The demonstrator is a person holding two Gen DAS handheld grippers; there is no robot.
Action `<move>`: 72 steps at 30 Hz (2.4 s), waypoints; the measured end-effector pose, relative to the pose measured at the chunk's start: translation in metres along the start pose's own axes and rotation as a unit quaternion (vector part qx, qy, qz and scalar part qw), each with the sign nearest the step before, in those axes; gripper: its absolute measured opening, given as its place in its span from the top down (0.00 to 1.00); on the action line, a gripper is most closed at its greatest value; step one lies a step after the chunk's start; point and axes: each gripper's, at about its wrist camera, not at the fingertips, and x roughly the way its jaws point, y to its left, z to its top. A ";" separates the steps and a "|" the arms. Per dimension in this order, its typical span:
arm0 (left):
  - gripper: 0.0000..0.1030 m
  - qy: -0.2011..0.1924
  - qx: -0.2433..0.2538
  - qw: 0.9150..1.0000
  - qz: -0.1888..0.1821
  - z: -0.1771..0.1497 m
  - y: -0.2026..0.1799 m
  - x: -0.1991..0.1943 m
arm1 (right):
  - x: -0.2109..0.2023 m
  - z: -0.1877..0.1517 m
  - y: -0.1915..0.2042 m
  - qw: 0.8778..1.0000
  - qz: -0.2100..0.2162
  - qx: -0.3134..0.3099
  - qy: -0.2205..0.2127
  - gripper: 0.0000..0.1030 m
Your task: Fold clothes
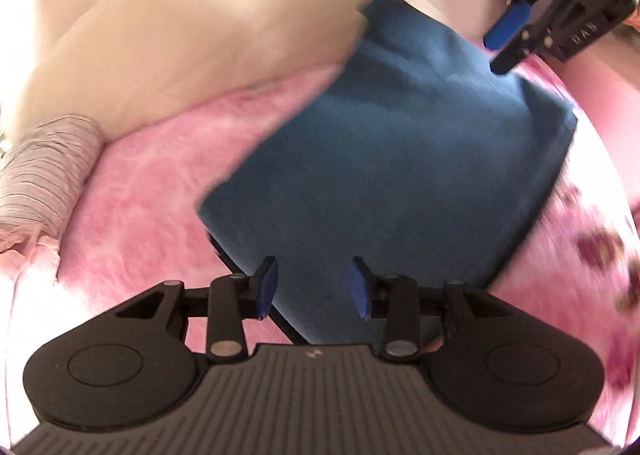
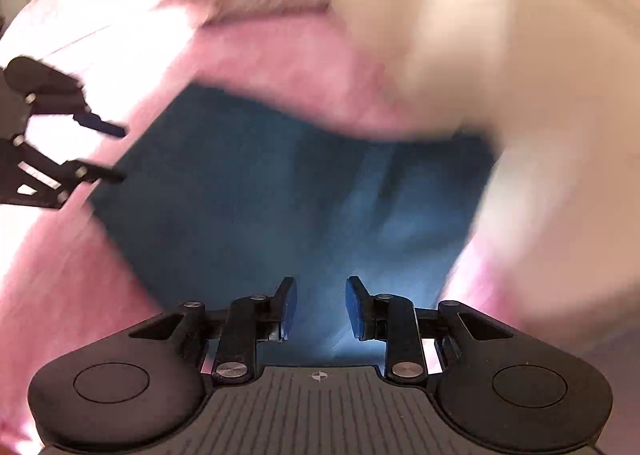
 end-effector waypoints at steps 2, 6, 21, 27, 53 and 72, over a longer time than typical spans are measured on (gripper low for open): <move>0.66 -0.001 -0.017 1.000 0.009 0.015 0.015 0.012 | 0.009 0.023 -0.023 0.999 -0.017 0.021 -0.017 0.72; 0.67 0.011 -0.040 0.999 0.017 0.031 0.037 0.044 | 0.047 0.055 -0.066 0.997 -0.046 0.055 -0.042 0.72; 0.66 0.030 -0.080 0.996 0.011 0.021 0.045 0.051 | 0.072 0.054 -0.117 0.985 -0.016 0.167 -0.038 0.70; 0.64 0.051 -0.083 0.995 -0.003 0.003 0.029 0.044 | 0.042 0.007 -0.063 0.989 0.017 0.144 -0.028 0.42; 0.20 0.055 -0.189 0.979 0.048 -0.045 -0.055 -0.091 | -0.063 -0.070 0.064 0.979 -0.066 0.192 0.027 0.23; 0.08 0.015 -0.295 0.954 0.042 -0.092 -0.116 -0.294 | -0.235 -0.095 0.208 0.953 -0.104 0.284 0.006 0.23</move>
